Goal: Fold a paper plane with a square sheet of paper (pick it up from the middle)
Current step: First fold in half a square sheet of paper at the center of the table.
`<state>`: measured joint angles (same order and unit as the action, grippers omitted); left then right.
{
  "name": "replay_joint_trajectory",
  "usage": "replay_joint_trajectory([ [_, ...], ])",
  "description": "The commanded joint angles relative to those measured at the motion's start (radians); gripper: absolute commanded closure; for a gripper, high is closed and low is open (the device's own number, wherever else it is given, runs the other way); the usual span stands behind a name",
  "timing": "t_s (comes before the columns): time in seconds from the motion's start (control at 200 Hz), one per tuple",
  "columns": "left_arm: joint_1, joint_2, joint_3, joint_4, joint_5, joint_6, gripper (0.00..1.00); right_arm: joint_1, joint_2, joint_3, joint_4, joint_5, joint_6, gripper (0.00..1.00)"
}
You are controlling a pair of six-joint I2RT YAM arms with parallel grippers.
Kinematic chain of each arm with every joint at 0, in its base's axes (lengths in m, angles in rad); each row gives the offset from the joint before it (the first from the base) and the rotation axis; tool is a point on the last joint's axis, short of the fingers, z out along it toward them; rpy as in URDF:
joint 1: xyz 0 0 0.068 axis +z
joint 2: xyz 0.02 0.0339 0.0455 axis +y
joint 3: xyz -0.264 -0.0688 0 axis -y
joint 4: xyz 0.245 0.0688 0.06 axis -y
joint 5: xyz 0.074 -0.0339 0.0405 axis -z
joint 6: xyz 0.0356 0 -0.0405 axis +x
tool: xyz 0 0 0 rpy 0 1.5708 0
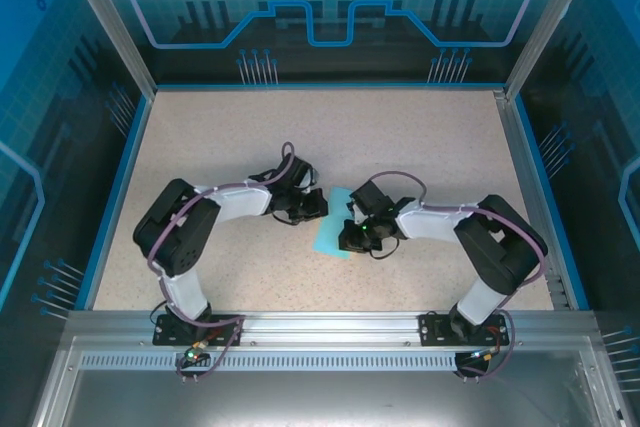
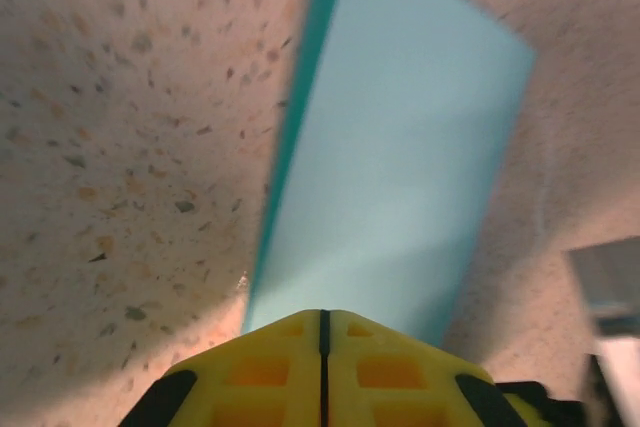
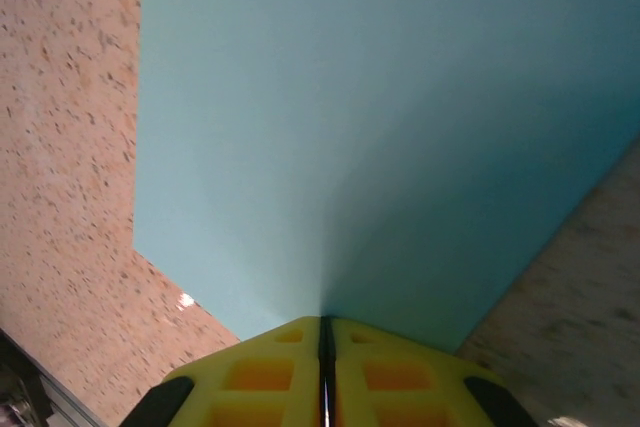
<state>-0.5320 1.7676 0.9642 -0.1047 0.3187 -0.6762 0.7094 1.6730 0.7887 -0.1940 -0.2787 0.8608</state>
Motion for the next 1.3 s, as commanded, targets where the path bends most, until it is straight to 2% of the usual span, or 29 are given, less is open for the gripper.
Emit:
replay_joint_trajectory([
  [0.0,0.051,-0.109,-0.041,-0.031,-0.049,-0.017,0.9,0.046,0.066,0.044,-0.023,0.087,0.116,0.9],
  [0.125,0.102,-0.197,-0.137,-0.011,-0.026,-0.039,0.89,0.085,0.102,0.106,0.033,0.104,0.18,0.9],
  [0.22,0.106,-0.252,-0.197,0.016,0.019,-0.04,0.9,0.092,0.094,0.138,0.101,0.101,0.186,0.9],
  [0.37,0.102,-0.292,-0.258,0.084,0.127,-0.072,0.94,0.043,0.014,0.119,0.151,0.067,0.151,0.9],
  [0.535,0.046,-0.32,-0.262,0.104,0.119,-0.095,0.96,-0.027,-0.02,0.096,0.164,0.01,0.09,0.91],
  [0.79,-0.06,-0.24,-0.241,0.136,0.114,-0.177,1.0,-0.128,0.03,0.0,0.298,-0.101,0.051,1.0],
  [0.975,-0.124,-0.185,-0.208,0.158,0.089,-0.201,1.0,-0.153,0.095,0.011,0.322,-0.17,-0.01,1.0],
  [1.296,-0.16,-0.068,-0.138,0.16,0.076,-0.216,1.0,-0.191,0.108,-0.033,0.33,-0.203,-0.062,1.0],
])
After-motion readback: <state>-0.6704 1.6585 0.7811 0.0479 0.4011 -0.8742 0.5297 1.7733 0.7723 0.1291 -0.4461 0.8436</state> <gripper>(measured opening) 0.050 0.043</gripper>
